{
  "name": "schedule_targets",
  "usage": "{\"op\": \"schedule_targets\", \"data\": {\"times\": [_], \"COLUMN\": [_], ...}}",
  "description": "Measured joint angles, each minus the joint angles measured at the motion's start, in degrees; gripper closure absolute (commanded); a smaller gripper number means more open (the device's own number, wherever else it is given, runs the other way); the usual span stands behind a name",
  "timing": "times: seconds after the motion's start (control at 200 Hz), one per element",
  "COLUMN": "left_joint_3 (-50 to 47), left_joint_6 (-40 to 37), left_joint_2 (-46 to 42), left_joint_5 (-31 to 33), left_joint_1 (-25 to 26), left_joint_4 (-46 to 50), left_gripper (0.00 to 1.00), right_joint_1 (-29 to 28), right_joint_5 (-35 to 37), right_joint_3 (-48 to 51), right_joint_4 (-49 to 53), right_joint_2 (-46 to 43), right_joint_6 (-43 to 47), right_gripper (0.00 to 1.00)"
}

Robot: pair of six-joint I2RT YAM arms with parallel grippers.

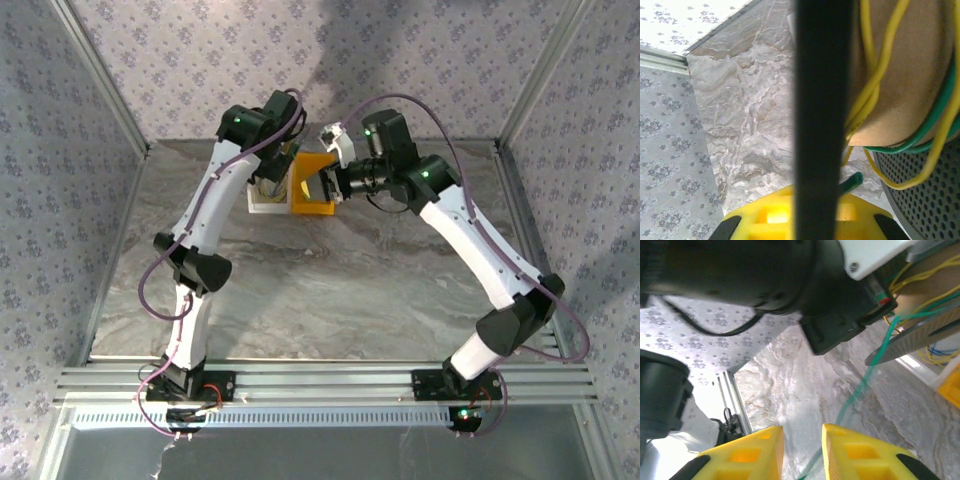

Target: Wrap the cables

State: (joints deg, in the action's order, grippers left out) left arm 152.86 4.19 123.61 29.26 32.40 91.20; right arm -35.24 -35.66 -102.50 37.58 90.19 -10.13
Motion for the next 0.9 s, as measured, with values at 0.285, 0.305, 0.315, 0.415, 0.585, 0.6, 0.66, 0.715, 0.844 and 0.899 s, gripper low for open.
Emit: {"op": "schedule_targets", "data": {"times": [0.285,0.305,0.315,0.415,0.585,0.6,0.66,0.715,0.844,0.899], "left_joint_3": [0.0,0.0,0.0,-0.3,-4.2,-4.6,-6.5,-7.9,-8.9,-8.9], "left_joint_6": [0.5,0.4,0.4,-0.1,-2.3,-2.6,-3.7,-4.9,-8.1,-9.2], "left_joint_2": [0.3,0.3,0.3,0.3,-0.7,-0.9,-1.9,-3.3,-7.5,-9.6], "left_joint_5": [2.9,3.1,3.2,5.2,8.0,8.0,7.8,7.5,6.5,5.7], "left_joint_1": [-1.1,-1.0,-0.9,-0.2,1.9,2.0,2.8,3.5,6.1,7.3], "left_joint_4": [-1.0,-1.1,-1.1,-1.8,-6.2,-6.6,-8.5,-10.3,-14.5,-16.3], "left_gripper": [1.0,1.0,1.0,1.0,1.0,1.0,1.0,1.0,1.0,1.0], "right_joint_1": [-1.1,-1.0,-1.0,0.0,7.1,8.1,12.0,15.8,23.2,25.5], "right_joint_5": [-3.1,-3.1,-3.1,-3.1,-3.3,-3.4,-3.4,-3.7,-4.5,-4.9], "right_joint_3": [2.7,3.1,3.3,4.3,5.6,5.9,7.2,8.7,13.4,15.5], "right_joint_4": [-2.0,-2.0,-2.0,-1.8,-1.8,-1.7,-1.7,-1.8,-2.7,-3.4], "right_joint_2": [-2.4,-2.4,-2.4,-2.4,-4.0,-4.4,-5.9,-7.4,-9.6,-9.6], "right_joint_6": [-0.5,-0.7,-0.6,-0.8,-0.7,-1.0,-0.8,-0.7,-1.1,-1.3], "right_gripper": [0.65,0.63,0.62,0.53,0.25,0.22,0.09,0.0,0.0,0.0]}}
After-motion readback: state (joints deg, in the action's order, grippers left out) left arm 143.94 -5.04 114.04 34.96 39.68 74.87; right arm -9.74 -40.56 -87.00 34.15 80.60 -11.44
